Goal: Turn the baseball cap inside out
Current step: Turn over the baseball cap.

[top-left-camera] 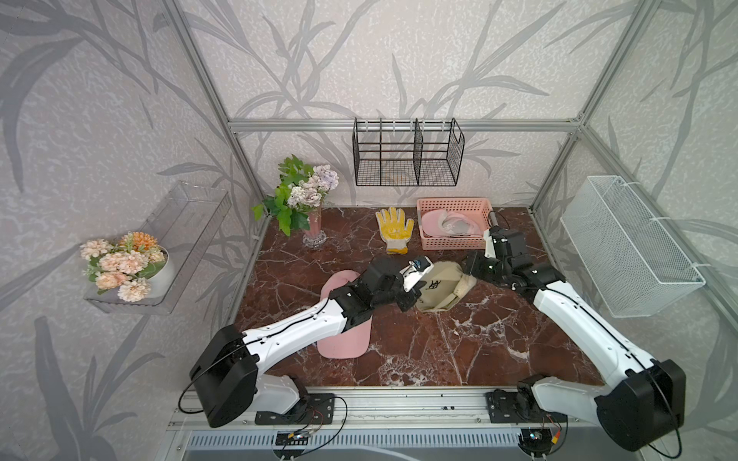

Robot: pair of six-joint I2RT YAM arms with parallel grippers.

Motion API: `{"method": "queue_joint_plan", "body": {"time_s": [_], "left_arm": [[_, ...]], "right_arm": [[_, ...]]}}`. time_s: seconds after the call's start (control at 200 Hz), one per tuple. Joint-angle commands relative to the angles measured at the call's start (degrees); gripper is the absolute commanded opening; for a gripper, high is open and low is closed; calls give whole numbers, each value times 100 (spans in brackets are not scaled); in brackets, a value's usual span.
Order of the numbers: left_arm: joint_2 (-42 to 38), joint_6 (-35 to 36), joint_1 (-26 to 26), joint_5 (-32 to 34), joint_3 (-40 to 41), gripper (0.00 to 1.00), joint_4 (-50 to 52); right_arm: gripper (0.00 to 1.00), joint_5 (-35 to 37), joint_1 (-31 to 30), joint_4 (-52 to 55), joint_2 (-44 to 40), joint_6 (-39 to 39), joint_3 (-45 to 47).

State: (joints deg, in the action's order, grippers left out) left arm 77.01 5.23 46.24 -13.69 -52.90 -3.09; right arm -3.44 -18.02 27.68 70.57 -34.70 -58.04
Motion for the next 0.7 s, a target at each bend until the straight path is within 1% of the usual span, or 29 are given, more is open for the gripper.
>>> {"method": "queue_joint_plan", "body": {"time_s": [0.0,0.06,0.145,0.31,0.405,0.465,0.56,0.615,0.695], "left_arm": [[-357,-850,-243,-485,46,0,-702],[-383,-1096,-282,-342,119,0,-770],[-361,-1368,-321,-358,138,0,-802],[-193,-1746,-326,-181,-57,0,-476],[-70,-2038,-322,-37,-225,0,-217],[37,-2191,-322,21,-365,0,-39],[241,-2317,-323,-128,-574,0,138],[368,-2404,-325,-308,-685,0,177],[534,-2602,-326,-380,-830,0,268]], "right_arm": [[54,830,39,343,128,301,125],[54,714,36,259,141,458,144],[53,689,40,279,83,597,62],[53,634,34,121,-408,1054,-19],[53,-100,-14,14,-625,1565,-80],[53,-737,-136,11,-669,1858,-130],[52,-1521,-437,26,-529,2013,-229],[48,-1657,-669,17,-372,1980,-314],[38,-1714,-1036,-54,-86,1934,-440]]}}
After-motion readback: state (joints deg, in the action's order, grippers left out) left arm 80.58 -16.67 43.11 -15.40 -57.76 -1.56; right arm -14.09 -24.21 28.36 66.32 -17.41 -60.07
